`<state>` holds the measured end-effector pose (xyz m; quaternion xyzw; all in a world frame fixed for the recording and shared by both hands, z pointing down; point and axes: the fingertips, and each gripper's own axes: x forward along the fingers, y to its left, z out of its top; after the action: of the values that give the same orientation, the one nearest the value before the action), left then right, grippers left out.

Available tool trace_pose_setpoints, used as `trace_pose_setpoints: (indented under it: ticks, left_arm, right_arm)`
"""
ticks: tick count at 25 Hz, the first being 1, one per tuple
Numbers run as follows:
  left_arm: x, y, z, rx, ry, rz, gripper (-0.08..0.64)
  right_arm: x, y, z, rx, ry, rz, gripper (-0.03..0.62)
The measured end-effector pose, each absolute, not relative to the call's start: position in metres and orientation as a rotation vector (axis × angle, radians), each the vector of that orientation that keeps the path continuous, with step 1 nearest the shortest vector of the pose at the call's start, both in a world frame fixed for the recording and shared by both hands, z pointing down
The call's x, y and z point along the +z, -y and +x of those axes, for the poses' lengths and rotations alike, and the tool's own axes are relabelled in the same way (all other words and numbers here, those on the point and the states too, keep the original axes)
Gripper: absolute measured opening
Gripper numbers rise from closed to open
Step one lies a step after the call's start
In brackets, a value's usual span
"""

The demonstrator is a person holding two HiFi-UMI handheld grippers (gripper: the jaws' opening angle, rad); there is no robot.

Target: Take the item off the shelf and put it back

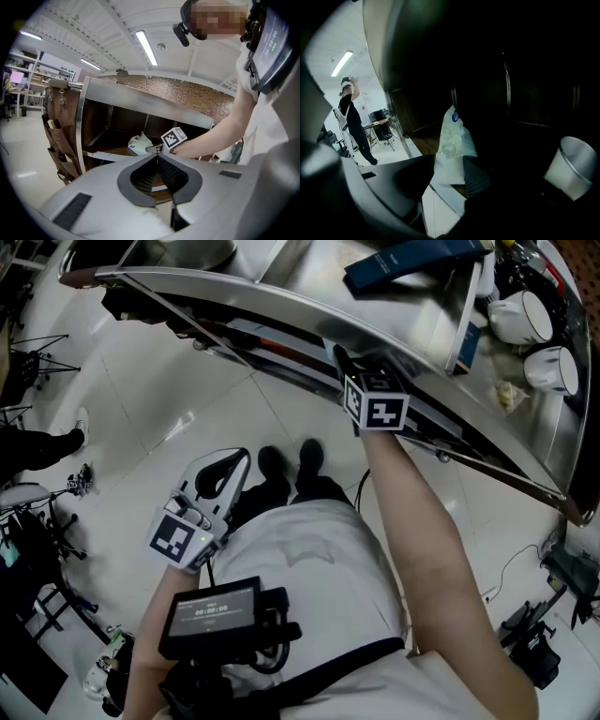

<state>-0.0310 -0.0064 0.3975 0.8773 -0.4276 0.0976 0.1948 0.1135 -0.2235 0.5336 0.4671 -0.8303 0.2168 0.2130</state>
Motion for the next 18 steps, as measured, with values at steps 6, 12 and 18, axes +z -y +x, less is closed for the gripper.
trace_pose_setpoints:
  ticks: [6, 12, 18]
  left_arm:
    - [0.392, 0.008, -0.031, 0.278, 1.183, 2.484, 0.011]
    - [0.385, 0.007, -0.032, 0.270, 1.152, 2.511, 0.012]
    - [0.382, 0.008, -0.046, 0.256, 1.150, 2.558, 0.011]
  right_arm:
    - [0.527, 0.208, 0.108, 0.553, 2.335, 1.208, 0.144]
    - [0.507, 0.173, 0.110, 0.539, 2.391, 1.149, 0.104]
    - [0.482, 0.134, 0.104, 0.518, 2.451, 1.087, 0.067]
